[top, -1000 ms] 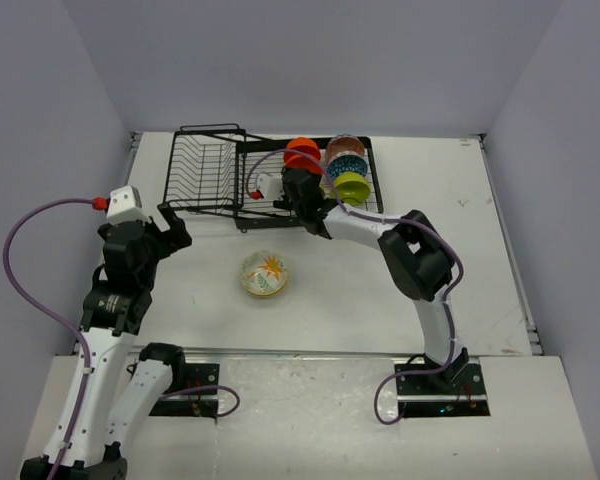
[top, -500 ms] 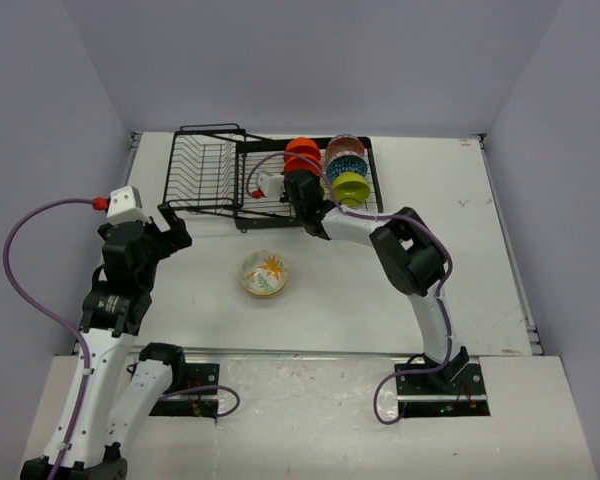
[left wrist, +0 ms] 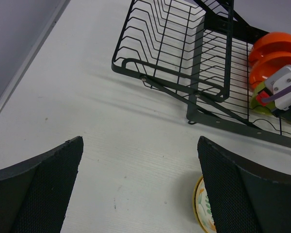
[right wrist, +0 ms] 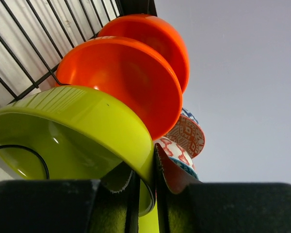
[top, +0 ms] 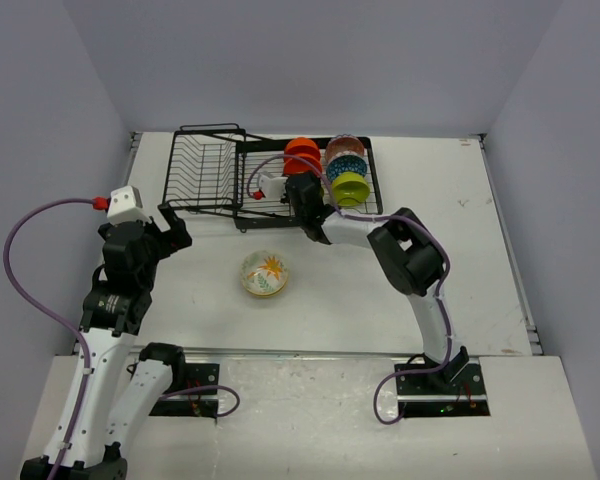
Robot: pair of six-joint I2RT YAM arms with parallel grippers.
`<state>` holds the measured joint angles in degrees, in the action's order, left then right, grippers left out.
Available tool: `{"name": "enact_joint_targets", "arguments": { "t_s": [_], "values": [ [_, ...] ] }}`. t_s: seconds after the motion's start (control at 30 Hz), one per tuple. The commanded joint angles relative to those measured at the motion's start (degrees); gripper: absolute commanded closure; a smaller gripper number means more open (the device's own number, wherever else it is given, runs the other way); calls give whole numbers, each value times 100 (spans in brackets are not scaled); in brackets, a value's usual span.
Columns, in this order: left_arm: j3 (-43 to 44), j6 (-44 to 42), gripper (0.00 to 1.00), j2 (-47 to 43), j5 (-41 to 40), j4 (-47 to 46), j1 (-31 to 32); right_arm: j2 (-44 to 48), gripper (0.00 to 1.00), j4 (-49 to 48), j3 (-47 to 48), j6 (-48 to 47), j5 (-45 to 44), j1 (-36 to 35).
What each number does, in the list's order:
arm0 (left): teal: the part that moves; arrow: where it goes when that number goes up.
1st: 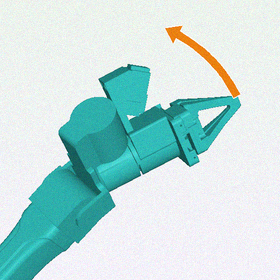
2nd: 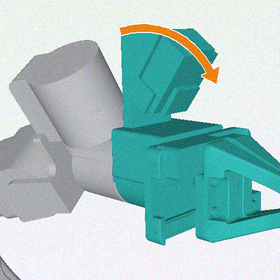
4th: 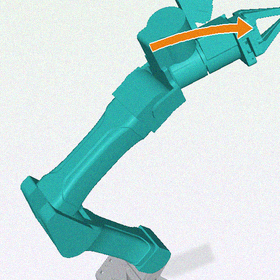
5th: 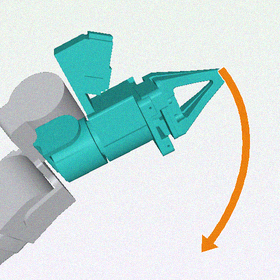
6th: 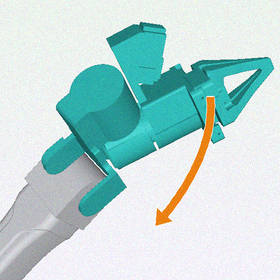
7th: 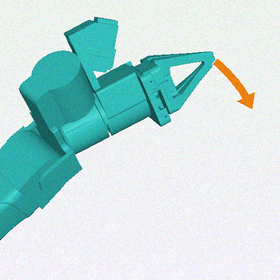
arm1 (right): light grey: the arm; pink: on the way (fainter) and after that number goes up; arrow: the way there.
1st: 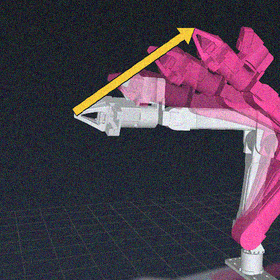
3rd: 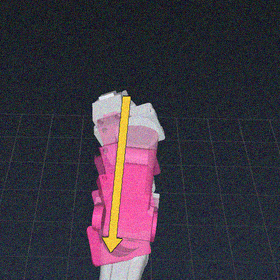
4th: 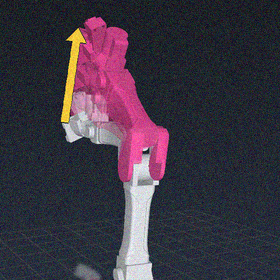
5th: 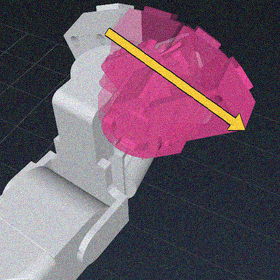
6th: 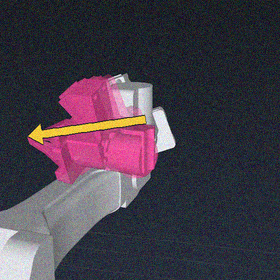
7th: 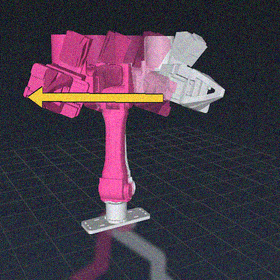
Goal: Unload the bowls from the dish rack
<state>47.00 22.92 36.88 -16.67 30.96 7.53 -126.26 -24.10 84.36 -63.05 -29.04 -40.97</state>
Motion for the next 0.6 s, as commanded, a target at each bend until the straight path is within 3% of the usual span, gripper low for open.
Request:
{"name": "enact_joint_targets", "arguments": {
  "t_s": [0.0, 0.37, 0.57],
  "values": [
    [2, -130, 0, -15, -3, -152, 3, 136, 100, -1121, -86, -137, -111, -122],
    [11, -121, 0, -6, -65, -143, 3, 365, 100, -1914, -95, -182, -585, -218],
    [11, -121, 0, -6, -74, -143, 3, 672, 100, -1836, -279, -103, -568, -262]
  ]
}}
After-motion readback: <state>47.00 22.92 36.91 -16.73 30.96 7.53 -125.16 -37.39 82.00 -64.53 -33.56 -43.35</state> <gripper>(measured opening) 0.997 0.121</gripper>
